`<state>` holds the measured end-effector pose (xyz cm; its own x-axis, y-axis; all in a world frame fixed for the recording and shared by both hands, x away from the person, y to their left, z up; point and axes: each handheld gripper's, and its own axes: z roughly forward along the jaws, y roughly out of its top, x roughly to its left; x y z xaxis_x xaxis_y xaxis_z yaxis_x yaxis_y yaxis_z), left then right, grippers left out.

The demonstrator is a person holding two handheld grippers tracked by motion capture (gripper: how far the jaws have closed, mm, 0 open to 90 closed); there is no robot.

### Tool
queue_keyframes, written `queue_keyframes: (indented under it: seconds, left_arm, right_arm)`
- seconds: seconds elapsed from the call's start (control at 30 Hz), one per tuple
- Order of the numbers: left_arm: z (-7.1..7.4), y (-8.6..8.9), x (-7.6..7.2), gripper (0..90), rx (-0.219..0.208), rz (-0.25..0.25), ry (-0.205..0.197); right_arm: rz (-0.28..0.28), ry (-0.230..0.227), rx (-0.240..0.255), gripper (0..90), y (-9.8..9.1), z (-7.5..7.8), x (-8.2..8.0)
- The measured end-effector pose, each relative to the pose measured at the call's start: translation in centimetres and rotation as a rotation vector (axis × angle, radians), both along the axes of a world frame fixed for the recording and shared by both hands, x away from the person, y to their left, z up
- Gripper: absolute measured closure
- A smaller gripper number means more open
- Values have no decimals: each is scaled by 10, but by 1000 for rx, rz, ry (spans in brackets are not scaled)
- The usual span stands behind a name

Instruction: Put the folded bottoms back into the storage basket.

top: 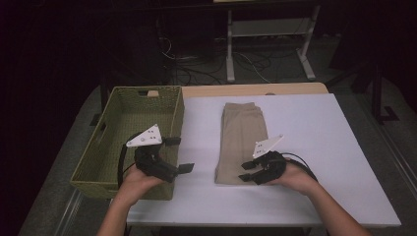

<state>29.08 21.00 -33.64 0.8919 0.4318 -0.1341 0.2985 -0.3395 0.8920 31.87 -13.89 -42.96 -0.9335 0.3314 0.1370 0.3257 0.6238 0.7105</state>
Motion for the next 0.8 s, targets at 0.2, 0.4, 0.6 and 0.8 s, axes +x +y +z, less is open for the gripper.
queue_keyframes:
  seconds: [0.2, 0.4, 0.6, 0.8]
  left_arm:
    - [0, 0, 0, 4, 0, 0, 0]
    - [0, 0, 0, 4, 1, 0, 1]
    - [0, 0, 0, 4, 1, -1, 0]
    - [0, 0, 0, 4, 1, -1, 1]
  right_arm:
    - [10, 4, -18, 511, 1, -7, 0]
    - [20, -11, -25, 487, 3, -9, 0]
    - [40, -58, -90, 413, 8, -15, -3]
    - [60, -86, -116, 392, 11, -16, -7]
